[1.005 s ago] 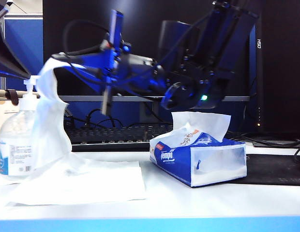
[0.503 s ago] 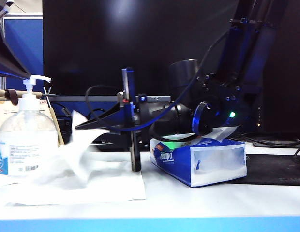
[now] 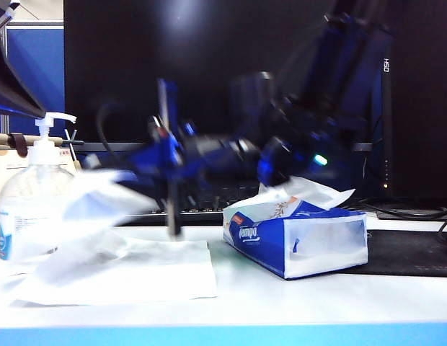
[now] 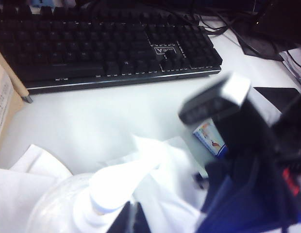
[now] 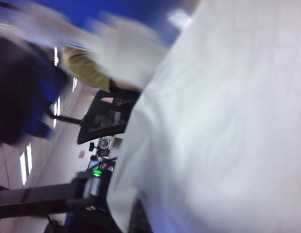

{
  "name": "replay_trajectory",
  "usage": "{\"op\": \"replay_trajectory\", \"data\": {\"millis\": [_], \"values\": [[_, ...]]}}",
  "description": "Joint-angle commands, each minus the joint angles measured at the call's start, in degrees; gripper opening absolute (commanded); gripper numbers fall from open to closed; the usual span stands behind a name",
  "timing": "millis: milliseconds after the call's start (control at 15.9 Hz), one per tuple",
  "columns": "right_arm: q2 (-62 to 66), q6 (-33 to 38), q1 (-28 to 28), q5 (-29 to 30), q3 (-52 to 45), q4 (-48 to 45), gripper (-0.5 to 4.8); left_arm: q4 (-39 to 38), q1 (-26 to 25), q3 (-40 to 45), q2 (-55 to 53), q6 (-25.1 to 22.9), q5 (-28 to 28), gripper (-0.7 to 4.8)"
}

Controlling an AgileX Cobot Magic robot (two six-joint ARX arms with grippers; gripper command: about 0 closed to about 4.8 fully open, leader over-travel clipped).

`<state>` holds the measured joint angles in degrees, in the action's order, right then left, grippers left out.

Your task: Pull out a tissue from the tissue dispenser, then press the switch of the alcohol sanitizer bottle to drop some sanitizer on the paper tissue, and finally place the treated tissue on the table.

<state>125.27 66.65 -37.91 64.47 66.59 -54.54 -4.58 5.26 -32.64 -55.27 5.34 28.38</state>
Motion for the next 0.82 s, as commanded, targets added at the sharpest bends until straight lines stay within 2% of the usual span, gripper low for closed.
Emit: {"op": "replay_trajectory", "data": {"millis": [63,188,314,565,817], "values": [[-0.31,1.53,-0.26,1.27,5.46,0.98,-0.06,0.37,-0.04,-0.17,0.11,-0.42,0.00,-0.06],[-0.31,0.87,-0.79,1.60,8.04,6.95,-0.05,0.39,-0.04,-0.17,0.11,-0.42,0.09,-0.06],[-0.31,0.66,-1.49,2.32,8.00,8.41,-0.06,0.39,-0.04,-0.17,0.11,-0.42,0.04,-0.06],[-0.31,0.59,-3.93,3.28,7.98,7.54,-0.06,0.33,-0.07,-0.17,0.11,-0.39,-0.37,-0.06],[-0.31,0.59,-4.35,3.39,7.98,7.54,-0.06,0.31,-0.07,-0.17,0.11,-0.20,-3.19,-0.06]]}}
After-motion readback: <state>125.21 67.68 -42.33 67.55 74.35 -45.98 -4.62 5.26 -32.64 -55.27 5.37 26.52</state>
